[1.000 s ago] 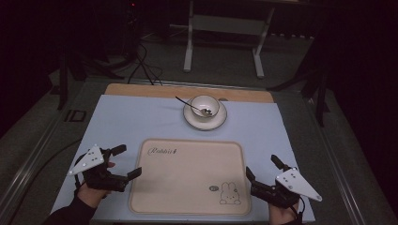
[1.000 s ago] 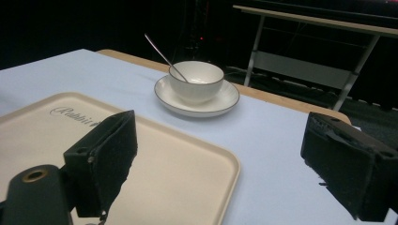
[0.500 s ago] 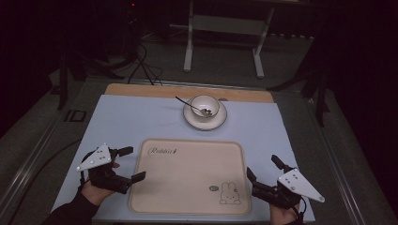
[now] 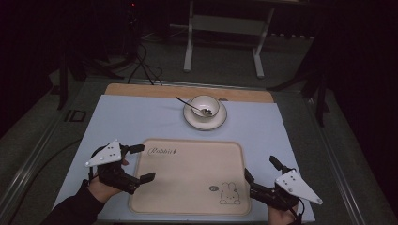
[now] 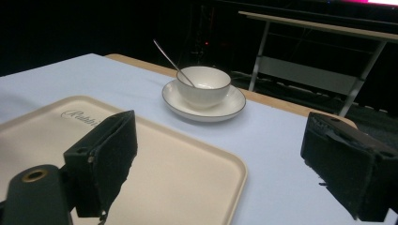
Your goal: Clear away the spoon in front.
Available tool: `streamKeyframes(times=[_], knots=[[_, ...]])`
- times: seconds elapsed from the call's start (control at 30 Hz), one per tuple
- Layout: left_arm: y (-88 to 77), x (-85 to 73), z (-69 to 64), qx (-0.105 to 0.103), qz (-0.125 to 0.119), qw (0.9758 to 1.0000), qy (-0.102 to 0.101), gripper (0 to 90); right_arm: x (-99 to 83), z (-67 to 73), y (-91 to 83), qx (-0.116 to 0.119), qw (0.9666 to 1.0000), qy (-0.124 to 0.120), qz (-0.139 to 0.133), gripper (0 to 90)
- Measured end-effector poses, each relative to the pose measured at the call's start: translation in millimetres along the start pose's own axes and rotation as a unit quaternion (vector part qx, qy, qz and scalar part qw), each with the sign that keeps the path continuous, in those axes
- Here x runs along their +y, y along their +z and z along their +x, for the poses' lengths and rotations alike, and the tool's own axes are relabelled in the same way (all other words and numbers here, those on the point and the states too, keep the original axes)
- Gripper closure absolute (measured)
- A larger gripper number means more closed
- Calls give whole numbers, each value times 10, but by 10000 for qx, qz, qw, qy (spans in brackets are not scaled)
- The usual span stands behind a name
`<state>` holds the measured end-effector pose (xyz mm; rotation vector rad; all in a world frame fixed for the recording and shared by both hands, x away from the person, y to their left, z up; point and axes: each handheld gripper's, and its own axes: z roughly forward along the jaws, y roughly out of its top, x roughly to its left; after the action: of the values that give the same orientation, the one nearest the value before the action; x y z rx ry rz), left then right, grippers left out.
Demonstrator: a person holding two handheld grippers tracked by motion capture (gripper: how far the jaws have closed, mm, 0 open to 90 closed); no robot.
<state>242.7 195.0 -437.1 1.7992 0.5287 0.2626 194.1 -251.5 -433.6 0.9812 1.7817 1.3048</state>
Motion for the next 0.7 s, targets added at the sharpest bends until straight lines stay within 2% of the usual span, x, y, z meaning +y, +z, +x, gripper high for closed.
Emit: streamKeyframes(times=[0.07, 0.13, 0.47, 0.53, 0.57, 0.7], knots=[[16, 35, 0, -40, 9, 10000, 1, 1, 1, 2, -6, -14, 10000, -1, -4, 110], [67, 138, 8, -131, 74, 9999, 79, 1, 0, 3, -8, -13, 10000, 8, -6, 110], [271, 436, 75, -252, 106, 9994, 229, 2, 2, 14, -19, 13, 10000, -19, -14, 110], [271, 436, 75, -252, 106, 9994, 229, 6, 2, 16, -20, 10, 10000, -21, -12, 110], [325, 495, 92, -287, 103, 9993, 232, 6, 1, 18, -20, 15, 10000, -19, -11, 110], [388, 557, 130, -334, 92, 9992, 197, 6, -1, 19, -19, 18, 10000, -14, -6, 110]])
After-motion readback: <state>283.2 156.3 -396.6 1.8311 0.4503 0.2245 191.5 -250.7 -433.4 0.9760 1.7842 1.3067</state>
